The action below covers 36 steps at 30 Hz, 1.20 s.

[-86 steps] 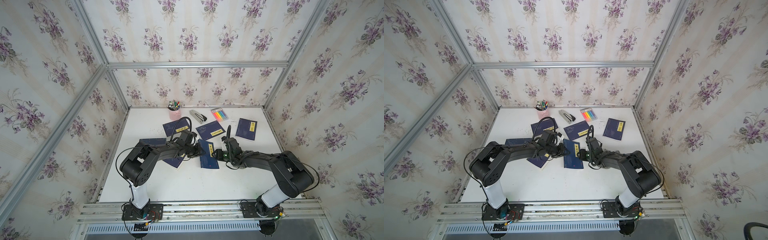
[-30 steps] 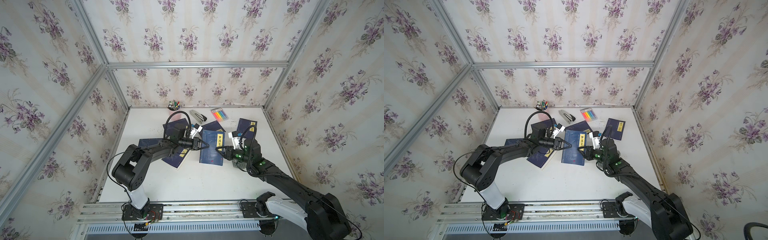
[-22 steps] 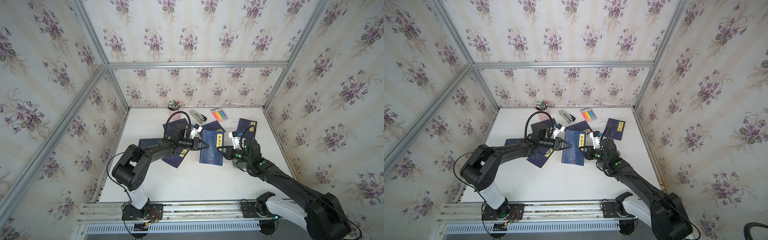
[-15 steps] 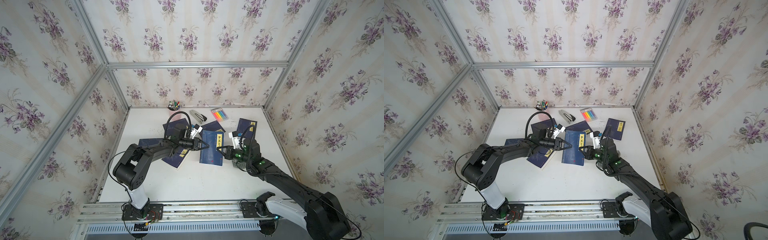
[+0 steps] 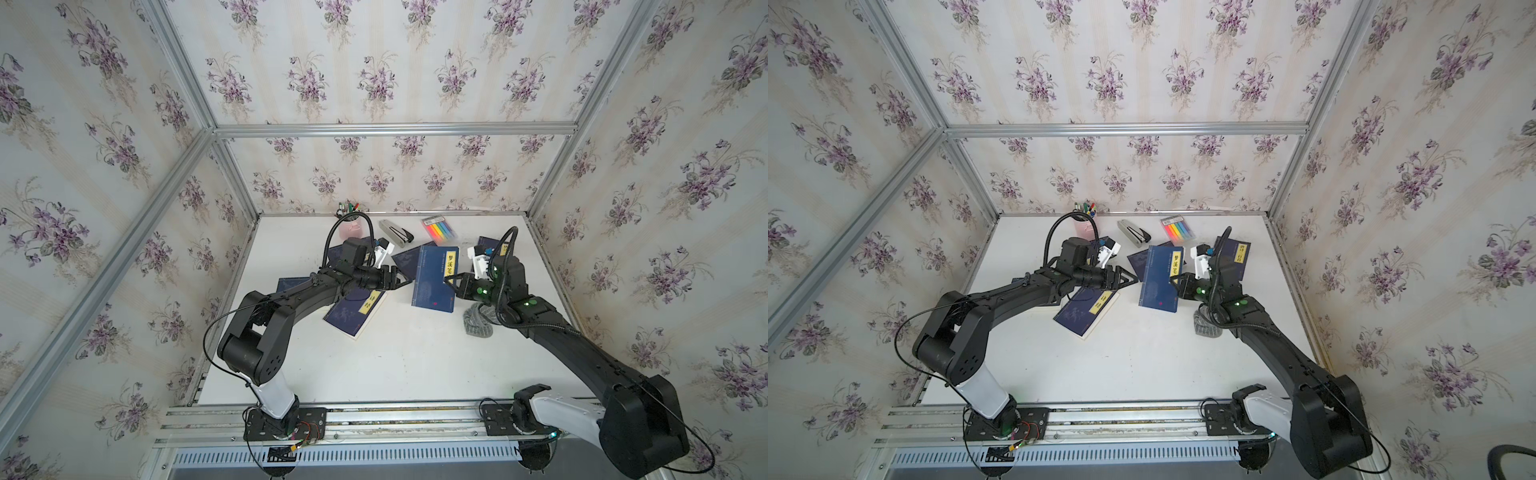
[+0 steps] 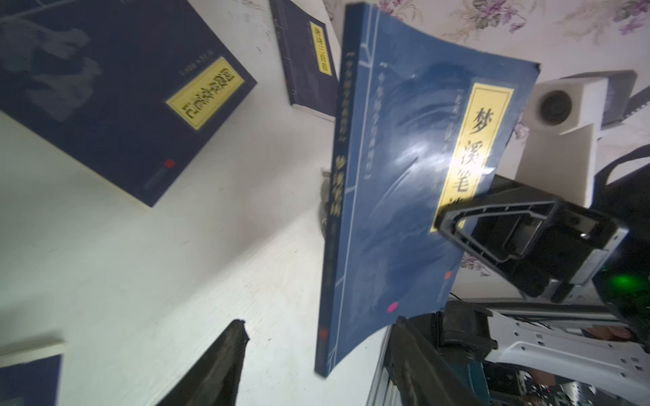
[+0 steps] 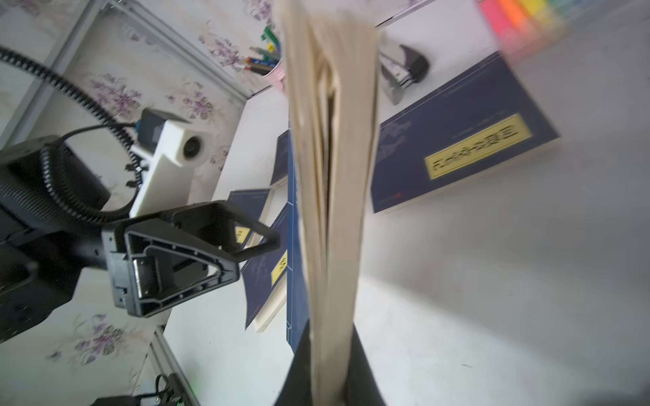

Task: Wipe the cover of the book
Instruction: Place the book on the book.

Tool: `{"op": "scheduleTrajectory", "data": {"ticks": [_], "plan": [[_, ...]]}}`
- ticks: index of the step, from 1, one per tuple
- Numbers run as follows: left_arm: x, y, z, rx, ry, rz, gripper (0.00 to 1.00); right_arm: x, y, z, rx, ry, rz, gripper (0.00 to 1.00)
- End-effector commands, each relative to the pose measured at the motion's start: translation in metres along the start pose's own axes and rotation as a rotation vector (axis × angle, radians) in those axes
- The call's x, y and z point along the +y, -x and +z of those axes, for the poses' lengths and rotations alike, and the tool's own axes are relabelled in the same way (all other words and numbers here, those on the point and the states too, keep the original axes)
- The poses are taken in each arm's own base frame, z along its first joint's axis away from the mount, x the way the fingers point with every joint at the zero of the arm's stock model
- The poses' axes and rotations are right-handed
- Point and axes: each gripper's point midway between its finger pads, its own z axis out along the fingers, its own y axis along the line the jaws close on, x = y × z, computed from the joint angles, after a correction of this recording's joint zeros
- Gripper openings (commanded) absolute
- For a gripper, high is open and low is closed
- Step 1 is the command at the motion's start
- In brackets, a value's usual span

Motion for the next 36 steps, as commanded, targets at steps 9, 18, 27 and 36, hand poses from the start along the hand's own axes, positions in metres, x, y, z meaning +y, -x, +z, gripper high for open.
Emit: {"op": "scheduleTrajectory", "data": {"ticks": [9,18,27,36], "plan": [[0.053,-0.016,-0.019,0.014,0.27,0.069,0.71,-0.095,0.12,-0.006,-0.052,-0.313,-0.02,0.0],[0.066,-0.022,-0.021,-0.014,0.311,0.073,0.71,-0.167,0.159,-0.001,0.0,-0.347,0.014,0.0],[0.074,-0.023,-0.02,-0.024,0.333,0.071,0.72,-0.238,0.132,0.006,0.073,-0.418,0.157,0.0],[0.077,-0.025,-0.019,-0.017,0.339,0.067,0.72,-0.273,0.103,0.022,0.134,-0.47,0.209,0.0]]}}
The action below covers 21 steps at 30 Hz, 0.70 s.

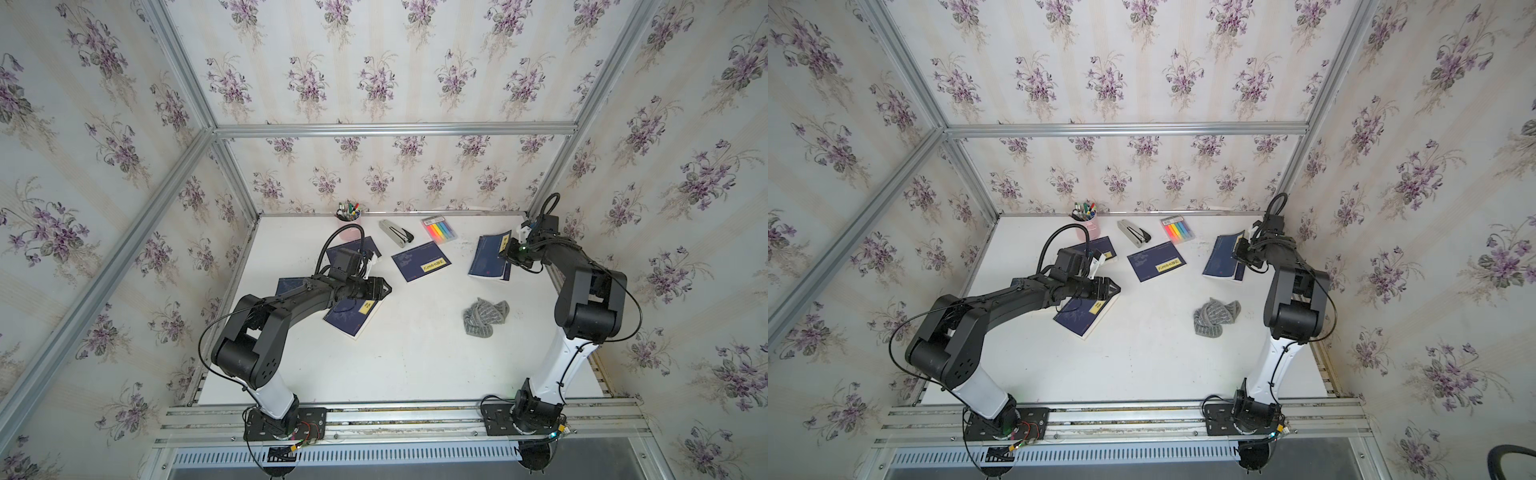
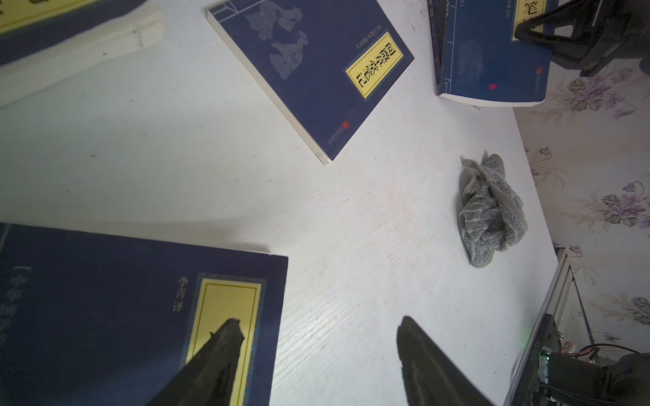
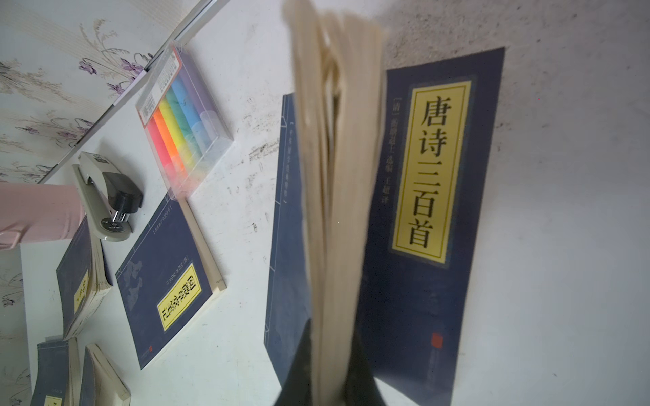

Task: Wipe the cover of the book
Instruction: Place the book on the book.

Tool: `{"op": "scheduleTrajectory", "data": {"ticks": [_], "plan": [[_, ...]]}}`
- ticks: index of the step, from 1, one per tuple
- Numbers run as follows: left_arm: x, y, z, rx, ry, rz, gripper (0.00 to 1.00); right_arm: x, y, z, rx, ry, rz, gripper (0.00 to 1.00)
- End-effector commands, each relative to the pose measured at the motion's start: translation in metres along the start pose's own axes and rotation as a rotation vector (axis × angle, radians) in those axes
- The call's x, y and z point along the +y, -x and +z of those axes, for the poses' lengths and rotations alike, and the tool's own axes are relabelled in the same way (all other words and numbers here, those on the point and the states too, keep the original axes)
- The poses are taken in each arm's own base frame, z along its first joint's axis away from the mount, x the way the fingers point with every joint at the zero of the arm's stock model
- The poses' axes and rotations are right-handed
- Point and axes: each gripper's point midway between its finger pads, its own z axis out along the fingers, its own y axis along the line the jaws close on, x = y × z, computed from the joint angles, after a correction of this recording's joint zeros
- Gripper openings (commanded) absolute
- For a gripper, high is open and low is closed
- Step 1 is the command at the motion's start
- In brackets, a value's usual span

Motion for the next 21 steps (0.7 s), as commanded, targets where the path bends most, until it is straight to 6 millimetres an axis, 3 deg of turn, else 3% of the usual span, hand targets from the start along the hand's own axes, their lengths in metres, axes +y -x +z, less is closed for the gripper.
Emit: {"op": "scheduleTrajectory", "data": {"ticks": [1,8,21], "plan": [[0.001,0.005,-0.001,-0.02,0.009,0.023,0.72,-0.014,0.006,0.005,-0.017,-0.05,-0.009,0.0],[0.002,0.004,0.001,-0.013,0.012,0.019,0.72,-0.039,0.018,0.005,-0.041,-0.013,0.075,0.0],[0.006,0.002,0.004,-0.004,0.019,0.012,0.72,-0.066,0.015,0.023,0.04,-0.118,-0.029,0.0]]}}
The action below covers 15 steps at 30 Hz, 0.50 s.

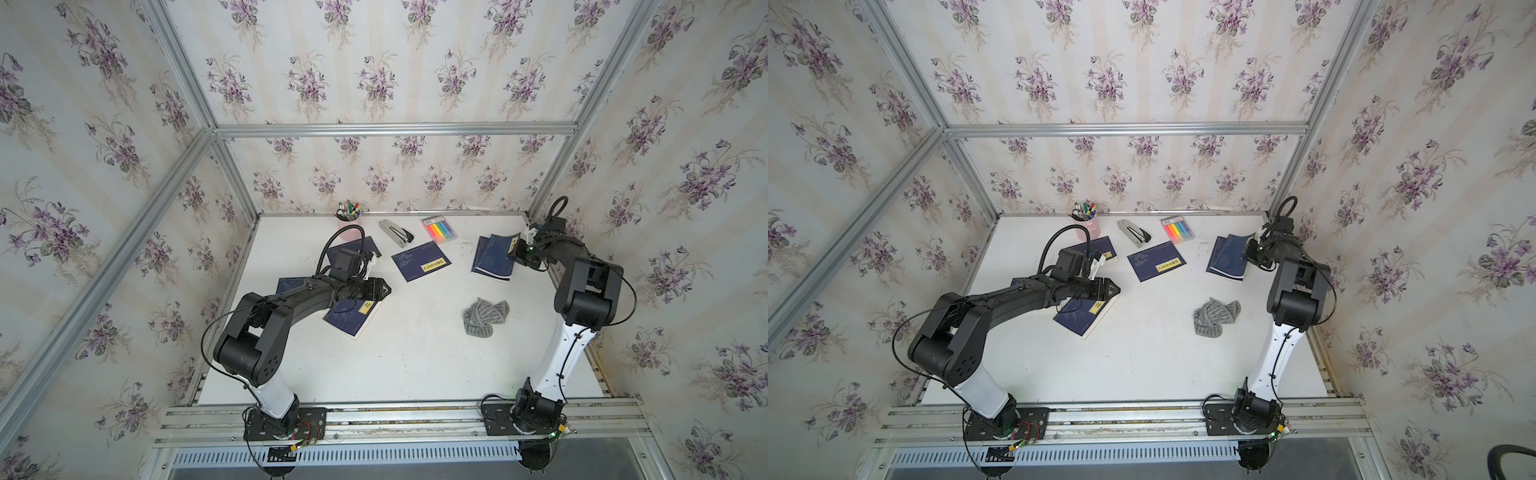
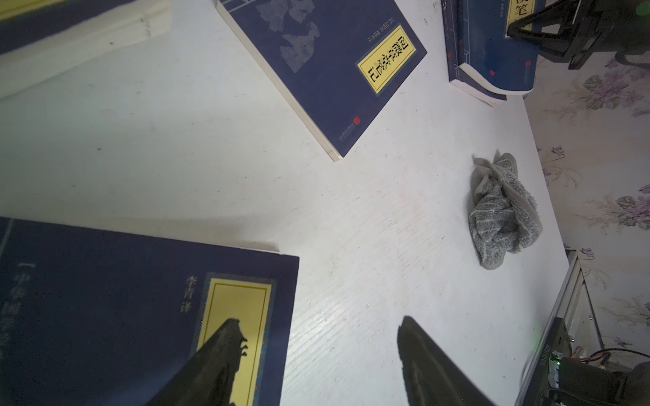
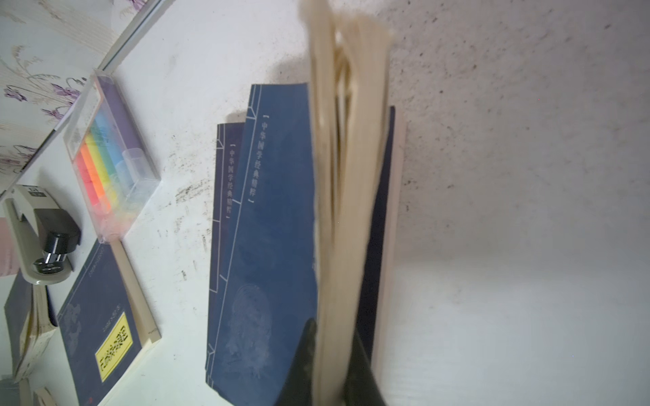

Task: Wipe the cover of the book
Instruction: Place the book on the book.

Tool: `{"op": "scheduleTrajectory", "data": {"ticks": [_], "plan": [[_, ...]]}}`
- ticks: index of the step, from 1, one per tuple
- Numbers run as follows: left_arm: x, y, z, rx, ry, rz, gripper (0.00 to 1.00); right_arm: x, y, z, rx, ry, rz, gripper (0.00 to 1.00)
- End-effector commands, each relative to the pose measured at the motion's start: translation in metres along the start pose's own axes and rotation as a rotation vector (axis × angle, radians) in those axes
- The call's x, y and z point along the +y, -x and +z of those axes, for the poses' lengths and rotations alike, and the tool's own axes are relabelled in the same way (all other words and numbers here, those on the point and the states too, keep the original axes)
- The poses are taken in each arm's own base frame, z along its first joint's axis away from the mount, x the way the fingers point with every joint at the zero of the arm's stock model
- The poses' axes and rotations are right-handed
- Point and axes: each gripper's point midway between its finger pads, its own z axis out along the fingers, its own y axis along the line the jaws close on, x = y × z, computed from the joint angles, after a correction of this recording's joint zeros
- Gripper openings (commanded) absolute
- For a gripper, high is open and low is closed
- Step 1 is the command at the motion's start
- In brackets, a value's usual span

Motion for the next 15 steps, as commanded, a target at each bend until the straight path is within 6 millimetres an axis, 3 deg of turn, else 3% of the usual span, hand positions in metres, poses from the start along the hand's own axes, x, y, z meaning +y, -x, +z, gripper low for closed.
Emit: {"op": "scheduleTrajectory", "data": {"ticks": [1,15], "plan": [[0.0002,0.0045,0.0006,-0.013,0.001,0.018,0.72,-0.0109,-0.0078,0.0026,0.032,-0.056,-0.039,0.0],[0.0041,0.0032,0.004,-0.009,0.005,0.004,0.72,-0.0112,-0.0121,0.0103,0.06,-0.042,-0.072,0.0]]}}
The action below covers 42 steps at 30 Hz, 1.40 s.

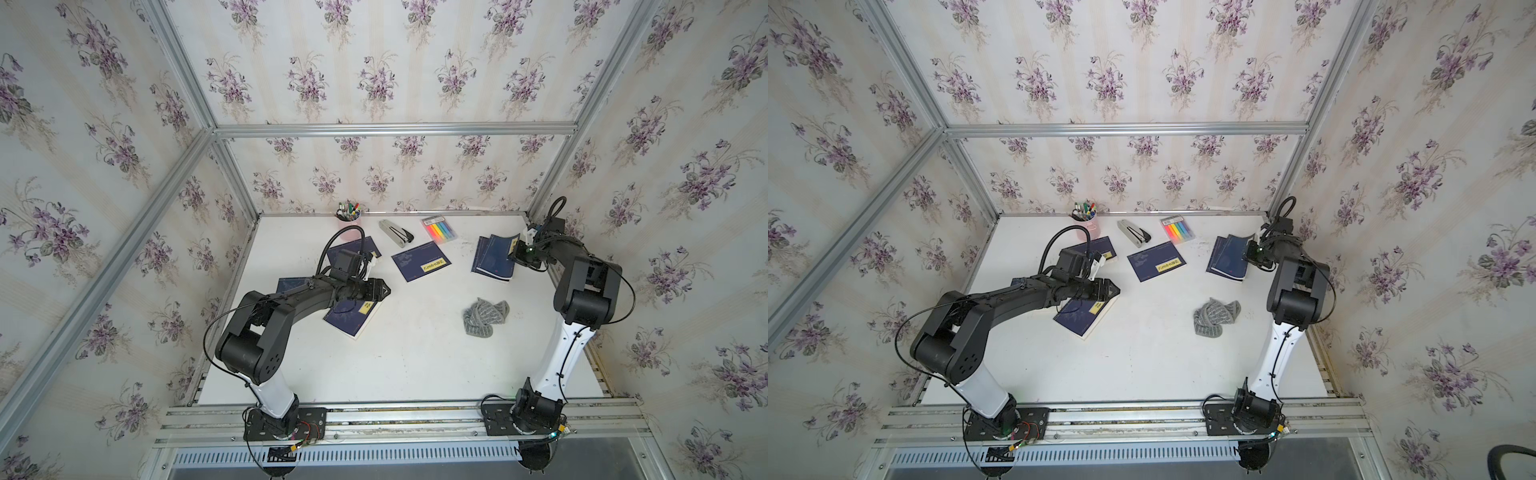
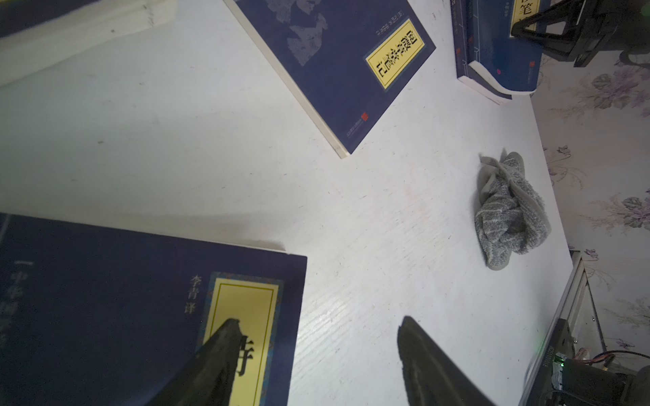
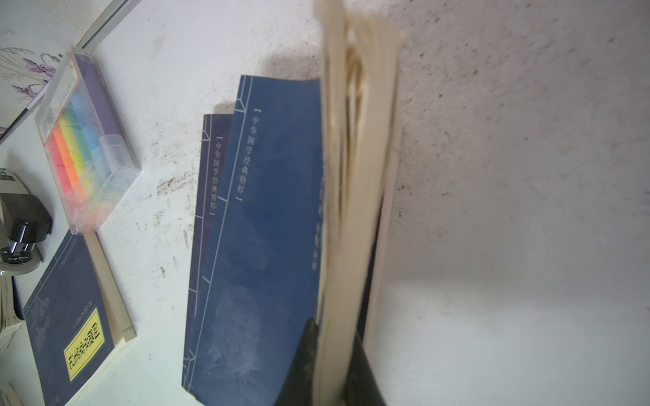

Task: Wipe the cover of the book
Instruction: Place the book on the book.

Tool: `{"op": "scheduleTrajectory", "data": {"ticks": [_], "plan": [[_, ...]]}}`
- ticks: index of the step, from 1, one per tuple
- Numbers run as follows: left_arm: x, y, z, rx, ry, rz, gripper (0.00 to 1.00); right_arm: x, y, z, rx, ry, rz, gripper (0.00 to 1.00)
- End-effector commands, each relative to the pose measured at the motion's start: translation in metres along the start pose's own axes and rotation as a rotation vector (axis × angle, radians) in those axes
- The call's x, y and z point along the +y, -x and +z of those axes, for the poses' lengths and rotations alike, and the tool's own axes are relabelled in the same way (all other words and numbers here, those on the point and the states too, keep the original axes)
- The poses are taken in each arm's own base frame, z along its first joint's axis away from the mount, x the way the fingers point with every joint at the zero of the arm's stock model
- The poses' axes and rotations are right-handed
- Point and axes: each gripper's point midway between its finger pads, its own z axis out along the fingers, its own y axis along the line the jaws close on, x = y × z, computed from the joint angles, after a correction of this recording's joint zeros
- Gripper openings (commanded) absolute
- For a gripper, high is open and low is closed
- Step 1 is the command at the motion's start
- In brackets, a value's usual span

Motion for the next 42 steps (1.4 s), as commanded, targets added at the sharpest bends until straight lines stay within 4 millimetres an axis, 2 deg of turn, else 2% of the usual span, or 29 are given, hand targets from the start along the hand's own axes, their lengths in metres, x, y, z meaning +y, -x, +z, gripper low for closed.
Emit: {"op": "scheduleTrajectory", "data": {"ticks": [1,25,34,42], "plan": [[0.0,0.007,0.0,-0.023,-0.004,0.011,0.72,-0.006,-0.011,0.005,0.047,-0.029,-0.026,0.0],[0.0,0.006,0.002,-0.018,-0.004,0.01,0.73,-0.009,-0.009,0.013,0.068,-0.063,-0.056,0.0],[0.0,0.006,0.002,-0.018,-0.007,0.012,0.73,0.003,-0.013,0.014,0.092,-0.076,-0.11,0.0],[0.0,0.006,0.002,-0.018,-0.005,0.014,0.73,0.005,-0.018,0.014,0.101,-0.078,-0.109,0.0]]}}
